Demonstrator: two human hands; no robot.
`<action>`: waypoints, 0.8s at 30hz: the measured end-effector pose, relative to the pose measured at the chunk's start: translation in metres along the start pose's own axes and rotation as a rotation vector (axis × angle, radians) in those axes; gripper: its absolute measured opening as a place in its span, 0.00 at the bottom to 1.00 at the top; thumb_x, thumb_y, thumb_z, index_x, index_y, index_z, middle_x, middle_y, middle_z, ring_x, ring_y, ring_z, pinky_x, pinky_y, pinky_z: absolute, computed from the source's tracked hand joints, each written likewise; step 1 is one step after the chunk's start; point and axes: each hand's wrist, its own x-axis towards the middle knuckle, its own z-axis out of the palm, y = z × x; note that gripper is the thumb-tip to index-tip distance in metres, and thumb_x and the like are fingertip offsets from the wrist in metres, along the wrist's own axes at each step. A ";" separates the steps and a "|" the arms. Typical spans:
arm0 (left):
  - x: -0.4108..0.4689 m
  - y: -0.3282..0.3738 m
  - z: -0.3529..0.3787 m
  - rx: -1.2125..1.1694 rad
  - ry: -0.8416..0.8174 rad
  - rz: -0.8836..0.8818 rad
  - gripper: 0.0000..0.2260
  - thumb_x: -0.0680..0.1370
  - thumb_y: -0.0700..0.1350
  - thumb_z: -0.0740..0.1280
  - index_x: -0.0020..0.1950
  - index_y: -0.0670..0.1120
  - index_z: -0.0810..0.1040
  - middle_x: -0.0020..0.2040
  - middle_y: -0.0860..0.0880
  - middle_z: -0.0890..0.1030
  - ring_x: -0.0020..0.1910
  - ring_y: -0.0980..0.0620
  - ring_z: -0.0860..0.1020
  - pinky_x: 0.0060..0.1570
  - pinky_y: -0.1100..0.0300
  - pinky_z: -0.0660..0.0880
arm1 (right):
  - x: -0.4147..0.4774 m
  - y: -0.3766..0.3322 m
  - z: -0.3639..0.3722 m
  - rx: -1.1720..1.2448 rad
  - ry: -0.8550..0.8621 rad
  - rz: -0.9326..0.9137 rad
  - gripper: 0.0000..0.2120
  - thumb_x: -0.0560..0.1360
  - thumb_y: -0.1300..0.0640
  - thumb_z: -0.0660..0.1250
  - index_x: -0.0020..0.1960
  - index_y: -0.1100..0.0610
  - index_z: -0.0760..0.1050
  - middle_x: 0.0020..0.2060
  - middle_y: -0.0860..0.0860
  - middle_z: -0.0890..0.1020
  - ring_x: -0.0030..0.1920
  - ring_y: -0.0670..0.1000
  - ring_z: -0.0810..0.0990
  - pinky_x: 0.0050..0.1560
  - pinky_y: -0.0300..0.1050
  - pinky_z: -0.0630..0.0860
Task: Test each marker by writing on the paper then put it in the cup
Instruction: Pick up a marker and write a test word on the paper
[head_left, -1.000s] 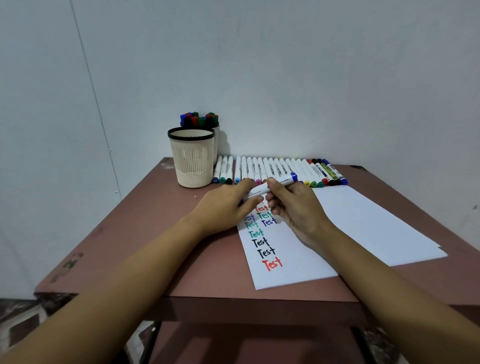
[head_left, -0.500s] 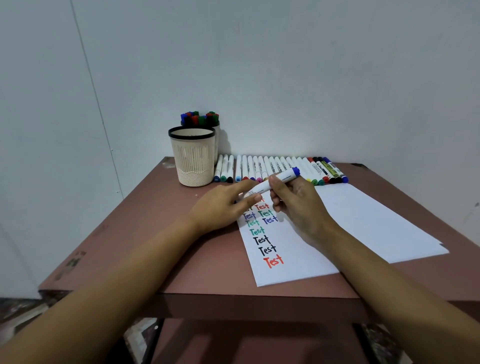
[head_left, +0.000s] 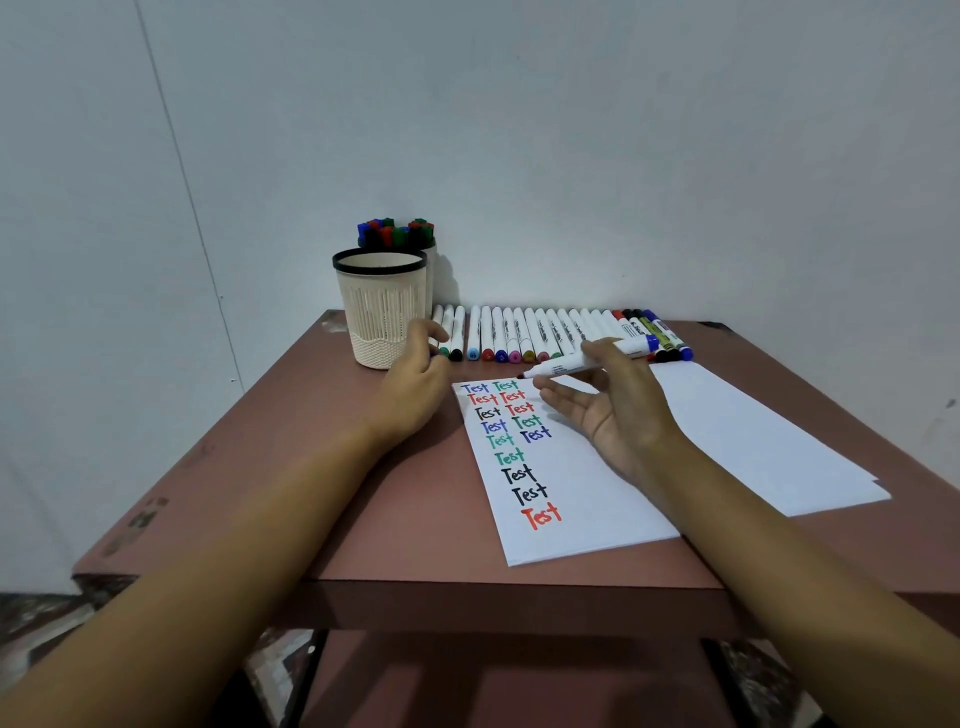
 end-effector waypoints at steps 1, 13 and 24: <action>0.000 0.000 0.000 0.019 -0.004 -0.006 0.10 0.77 0.34 0.52 0.53 0.48 0.62 0.42 0.44 0.72 0.36 0.51 0.68 0.42 0.55 0.66 | 0.001 0.001 -0.001 -0.061 -0.009 -0.027 0.07 0.77 0.61 0.65 0.42 0.56 0.68 0.38 0.56 0.79 0.36 0.54 0.81 0.37 0.42 0.79; 0.004 -0.008 -0.007 0.090 -0.090 -0.099 0.18 0.76 0.42 0.67 0.63 0.48 0.66 0.52 0.48 0.75 0.51 0.51 0.73 0.50 0.61 0.66 | -0.003 0.016 -0.001 -0.711 0.063 -0.204 0.09 0.72 0.65 0.67 0.35 0.59 0.69 0.24 0.51 0.74 0.24 0.48 0.73 0.26 0.40 0.69; 0.010 -0.010 -0.006 0.170 -0.074 -0.102 0.12 0.74 0.44 0.69 0.56 0.44 0.78 0.51 0.49 0.78 0.49 0.53 0.75 0.50 0.61 0.70 | -0.009 0.015 0.003 -0.763 0.019 -0.185 0.06 0.72 0.66 0.68 0.38 0.64 0.72 0.27 0.57 0.77 0.19 0.44 0.73 0.22 0.36 0.72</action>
